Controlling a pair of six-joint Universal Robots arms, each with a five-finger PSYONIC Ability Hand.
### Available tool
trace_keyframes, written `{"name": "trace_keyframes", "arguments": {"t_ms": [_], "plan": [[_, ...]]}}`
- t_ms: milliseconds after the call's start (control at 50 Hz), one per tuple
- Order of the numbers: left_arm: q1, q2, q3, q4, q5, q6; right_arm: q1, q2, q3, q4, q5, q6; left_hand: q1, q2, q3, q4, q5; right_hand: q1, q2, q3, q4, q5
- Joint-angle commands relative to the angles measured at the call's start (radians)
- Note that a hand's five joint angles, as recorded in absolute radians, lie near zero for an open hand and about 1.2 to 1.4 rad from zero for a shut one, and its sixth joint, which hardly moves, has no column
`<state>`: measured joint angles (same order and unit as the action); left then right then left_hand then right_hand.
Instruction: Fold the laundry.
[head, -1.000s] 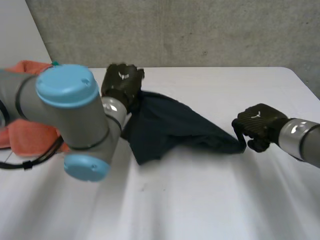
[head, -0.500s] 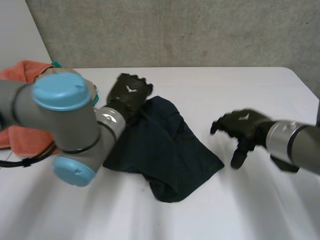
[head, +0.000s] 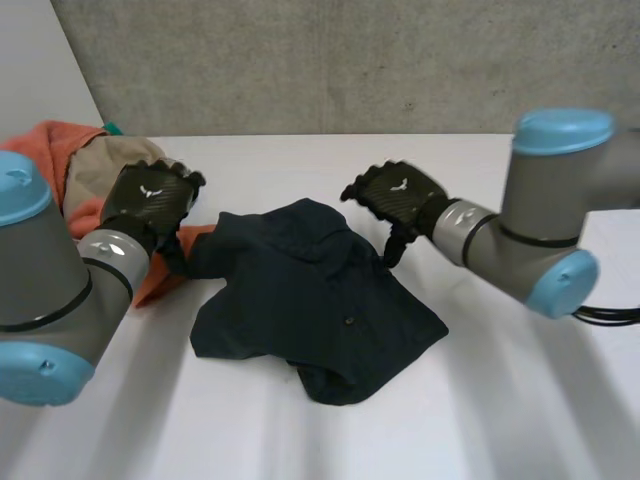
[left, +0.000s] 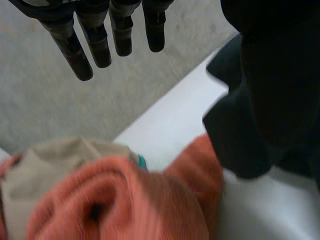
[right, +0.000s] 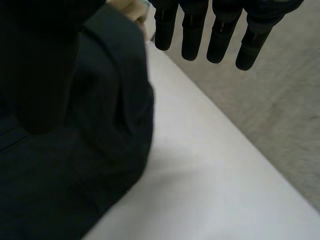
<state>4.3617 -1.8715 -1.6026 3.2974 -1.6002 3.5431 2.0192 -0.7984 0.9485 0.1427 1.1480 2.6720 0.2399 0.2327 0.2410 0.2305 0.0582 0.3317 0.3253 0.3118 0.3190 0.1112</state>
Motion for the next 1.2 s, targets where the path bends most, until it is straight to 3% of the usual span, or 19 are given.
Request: {"name": "trace_keyframes", "arguments": {"t_ms": [20, 80, 160, 180, 240, 260, 340, 440, 600, 700, 740, 860, 960, 1040, 1160, 1200], "plan": [[0.081, -0.133, 0.058, -0.005, 0.12, -0.061, 0.019, 0.168, -0.151, 0.006, 0.001, 0.078, 0.038, 0.045, 0.037, 0.048, 0.045, 0.006, 0.012, 0.026, 0.018, 0.052], [0.085, -0.208, 0.101, -0.007, 0.184, -0.088, 0.029, 0.214, -0.191, 0.005, -0.001, 0.118, 0.17, 0.177, 0.169, 0.179, 0.177, 0.041, 0.047, 0.061, 0.053, 0.087], [0.081, -0.259, 0.144, -0.021, 0.261, -0.161, 0.044, 0.246, -0.221, -0.014, 0.007, 0.149, 0.404, 0.412, 0.403, 0.414, 0.411, 0.299, 0.305, 0.319, 0.311, 0.345], [0.078, -0.265, 0.15, -0.027, 0.275, -0.176, 0.044, 0.243, -0.223, -0.037, 0.015, 0.152, 0.495, 0.503, 0.494, 0.505, 0.502, 0.52, 0.527, 0.54, 0.533, 0.566], [0.068, -0.27, 0.177, -0.048, 0.305, -0.22, 0.044, 0.222, -0.215, -0.083, 0.038, 0.155, 1.119, 1.127, 1.118, 1.129, 1.127, 1.063, 1.069, 1.083, 1.075, 1.109], [0.068, -0.27, 0.185, -0.053, 0.304, -0.224, 0.044, 0.188, -0.203, -0.106, 0.054, 0.16, 1.156, 1.163, 1.155, 1.165, 1.163, 1.065, 1.071, 1.084, 1.077, 1.11], [0.059, -0.252, 0.211, -0.059, 0.263, -0.221, 0.044, 0.07, -0.139, -0.115, 0.058, 0.158, 1.156, 1.164, 1.155, 1.166, 1.164, 1.065, 1.071, 1.084, 1.077, 1.111], [0.053, -0.099, 0.256, -0.067, 0.168, -0.213, 0.0, -0.106, -0.068, -0.084, 0.058, 0.144, 1.156, 1.164, 1.155, 1.166, 1.164, 1.065, 1.071, 1.084, 1.077, 1.111], [0.039, 0.155, 0.294, -0.13, 0.164, -0.205, -0.138, -0.435, 0.038, 0.11, 0.062, 0.023, 1.156, 1.164, 1.155, 1.166, 1.164, 1.065, 1.071, 1.084, 1.077, 1.111], [0.027, 0.203, 0.277, -0.188, 0.166, -0.187, -0.18, -0.596, 0.117, 0.245, 0.061, -0.046, 1.156, 1.164, 1.155, 1.166, 1.164, 1.065, 1.071, 1.084, 1.077, 1.111], [-0.016, 0.198, 0.267, -0.219, 0.164, -0.168, -0.186, -0.637, 0.145, 0.3, 0.059, -0.061, 1.156, 1.164, 1.155, 1.166, 1.164, 1.065, 1.071, 1.084, 1.077, 1.111], [-0.09, 0.098, 0.24, -0.226, 0.154, -0.08, -0.178, -0.625, 0.197, 0.33, 0.067, -0.073, 1.156, 1.164, 1.155, 1.166, 1.164, 1.065, 1.071, 1.084, 1.077, 1.111], [-0.114, -0.053, 0.3, -0.191, 0.144, -0.049, -0.174, -0.475, 0.19, 0.327, 0.071, -0.095, 1.156, 1.164, 1.155, 1.166, 1.164, 1.065, 1.071, 1.084, 1.077, 1.111], [-0.146, -0.175, 0.41, -0.115, 0.089, -0.041, -0.169, -0.392, 0.145, 0.289, 0.085, -0.092, 1.156, 1.164, 1.155, 1.166, 1.164, 1.065, 1.071, 1.084, 1.077, 1.111], [-0.14, -0.294, 0.705, 0.123, -0.004, -0.018, -0.108, -0.246, -0.063, -0.038, 0.271, -0.084, 1.156, 1.164, 1.155, 1.166, 1.164, 1.065, 1.071, 1.084, 1.077, 1.111], [-0.133, -0.291, 0.798, 0.261, -0.009, -0.015, -0.085, -0.245, -0.099, -0.26, 0.34, -0.072, 1.156, 1.164, 1.155, 1.166, 1.164, 1.065, 1.071, 1.084, 1.077, 1.111]]}}
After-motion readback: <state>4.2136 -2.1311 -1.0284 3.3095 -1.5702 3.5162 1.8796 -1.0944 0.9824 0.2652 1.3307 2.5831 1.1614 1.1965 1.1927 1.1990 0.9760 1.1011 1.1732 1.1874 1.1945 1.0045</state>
